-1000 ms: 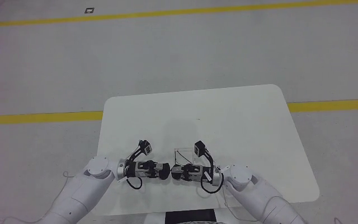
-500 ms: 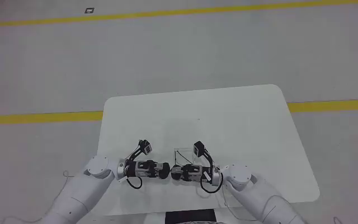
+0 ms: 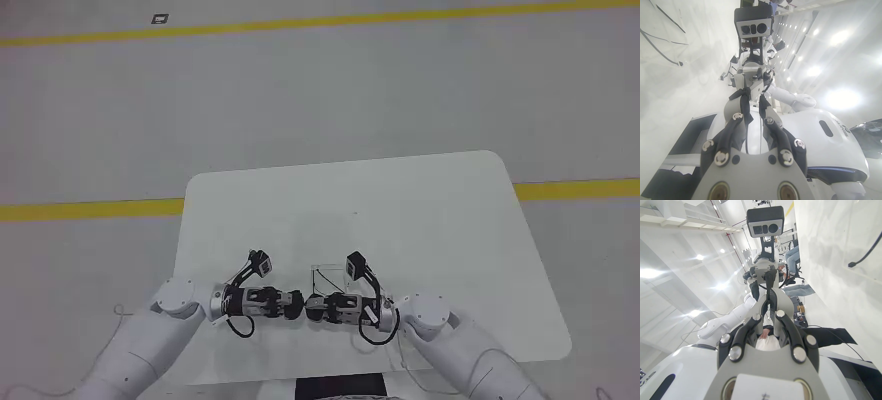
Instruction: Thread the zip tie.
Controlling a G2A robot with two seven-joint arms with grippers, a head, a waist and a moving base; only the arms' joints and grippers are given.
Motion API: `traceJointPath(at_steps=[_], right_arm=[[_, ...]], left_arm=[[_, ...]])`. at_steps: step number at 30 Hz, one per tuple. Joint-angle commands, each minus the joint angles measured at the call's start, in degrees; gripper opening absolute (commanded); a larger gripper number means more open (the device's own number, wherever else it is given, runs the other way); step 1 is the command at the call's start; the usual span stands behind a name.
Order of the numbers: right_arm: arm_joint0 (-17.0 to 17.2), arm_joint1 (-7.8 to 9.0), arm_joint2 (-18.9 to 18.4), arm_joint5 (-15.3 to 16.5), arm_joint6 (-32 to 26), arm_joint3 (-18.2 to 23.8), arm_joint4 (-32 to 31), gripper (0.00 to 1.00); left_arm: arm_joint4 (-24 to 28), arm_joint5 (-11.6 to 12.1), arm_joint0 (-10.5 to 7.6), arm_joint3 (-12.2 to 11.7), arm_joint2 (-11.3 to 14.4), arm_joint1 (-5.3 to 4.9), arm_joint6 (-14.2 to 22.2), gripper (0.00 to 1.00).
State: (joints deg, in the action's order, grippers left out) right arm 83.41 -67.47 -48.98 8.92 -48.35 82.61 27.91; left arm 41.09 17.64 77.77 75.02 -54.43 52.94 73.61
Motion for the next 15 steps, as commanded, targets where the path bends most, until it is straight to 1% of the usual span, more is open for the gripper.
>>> traceJointPath(at_steps=[1, 8, 9, 12, 15], right_arm=[[0.0, 0.01, 0.0, 0.0, 0.0, 0.0, 0.0, 0.00], [0.3, 0.07, -0.1, 0.4, 0.1, 0.3, 0.0, 0.00], [0.3, 0.08, -0.1, 0.4, 0.1, 0.3, 0.0, 0.00], [0.4, 0.10, -0.1, 0.4, 0.1, 0.4, 0.0, 0.00], [0.4, 0.10, -0.1, 0.4, 0.1, 0.4, 0.0, 0.00]], left_arm=[[0.0, 0.0, -0.01, 0.0, 0.1, 0.00, 0.0, 0.12], [0.0, 0.0, -0.08, 0.0, 0.4, -0.02, 0.0, 0.11], [0.0, 0.0, -0.10, 0.0, 0.4, -0.02, 0.0, 0.09], [-0.1, 0.0, -0.14, -0.1, 0.5, -0.04, -0.1, 0.07], [-0.1, 0.0, -0.14, -0.1, 0.6, -0.06, -0.2, 0.00]])
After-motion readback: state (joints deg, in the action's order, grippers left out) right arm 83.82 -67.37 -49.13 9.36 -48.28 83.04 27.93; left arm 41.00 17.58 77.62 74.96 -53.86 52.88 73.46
